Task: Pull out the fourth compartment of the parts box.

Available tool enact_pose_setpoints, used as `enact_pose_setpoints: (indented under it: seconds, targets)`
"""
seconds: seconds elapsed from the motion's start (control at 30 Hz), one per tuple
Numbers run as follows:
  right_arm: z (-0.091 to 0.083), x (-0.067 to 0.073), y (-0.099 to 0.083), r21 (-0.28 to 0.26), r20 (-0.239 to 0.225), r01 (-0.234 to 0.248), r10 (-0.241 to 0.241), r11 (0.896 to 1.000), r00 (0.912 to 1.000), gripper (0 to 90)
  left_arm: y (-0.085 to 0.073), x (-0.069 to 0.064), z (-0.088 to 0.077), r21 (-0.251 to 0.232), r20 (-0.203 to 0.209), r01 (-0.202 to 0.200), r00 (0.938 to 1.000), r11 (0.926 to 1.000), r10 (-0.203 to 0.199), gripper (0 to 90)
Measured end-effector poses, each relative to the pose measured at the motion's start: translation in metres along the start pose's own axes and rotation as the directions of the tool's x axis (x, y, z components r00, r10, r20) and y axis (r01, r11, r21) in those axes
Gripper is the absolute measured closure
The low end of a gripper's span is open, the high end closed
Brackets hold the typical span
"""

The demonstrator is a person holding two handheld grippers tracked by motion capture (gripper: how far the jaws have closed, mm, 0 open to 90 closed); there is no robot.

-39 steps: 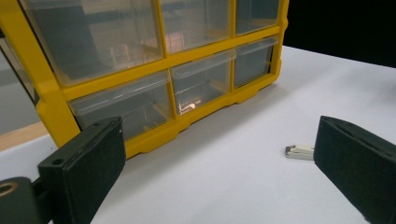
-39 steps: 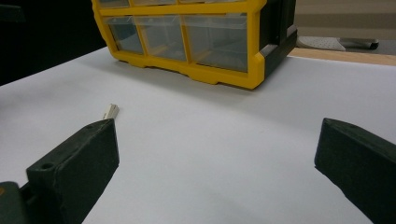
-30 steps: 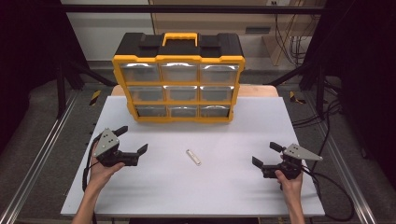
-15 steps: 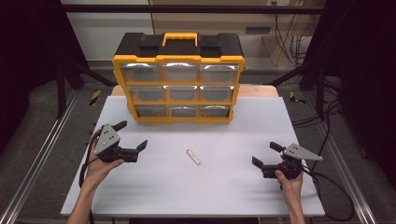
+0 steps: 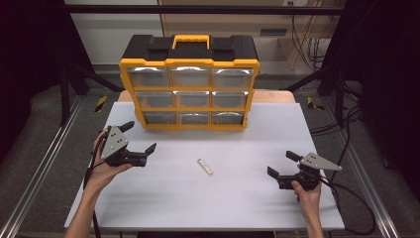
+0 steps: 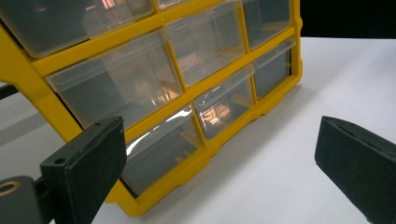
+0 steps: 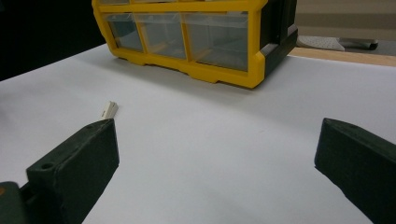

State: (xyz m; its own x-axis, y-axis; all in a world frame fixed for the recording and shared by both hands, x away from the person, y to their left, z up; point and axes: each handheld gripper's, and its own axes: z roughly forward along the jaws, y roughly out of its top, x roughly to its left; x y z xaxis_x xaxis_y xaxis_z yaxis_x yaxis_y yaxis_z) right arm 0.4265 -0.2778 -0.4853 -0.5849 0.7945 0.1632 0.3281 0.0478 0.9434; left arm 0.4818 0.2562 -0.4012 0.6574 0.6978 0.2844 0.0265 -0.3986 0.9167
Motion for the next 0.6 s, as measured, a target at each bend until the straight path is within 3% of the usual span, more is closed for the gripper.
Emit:
enact_pose_setpoints:
  seconds: [0.27,0.3,0.6]
  targets:
    - [0.0,0.0,0.0,0.002,0.002,0.0,0.0,1.0,1.0,0.3,0.004,0.001,0.01,0.007,-0.002,-0.048,0.9988,0.9988,0.048,2.3]
    - [0.0,0.0,0.0,0.002,0.001,0.001,-0.001,1.0,1.0,0.3,0.005,0.002,0.012,0.012,-0.005,-0.071,0.9975,0.9974,0.071,2.2]
    - [0.0,0.0,0.0,0.004,0.002,0.001,-0.001,1.0,1.0,0.3,0.007,0.005,0.02,0.02,-0.005,-0.106,0.9943,0.9941,0.106,2.2]
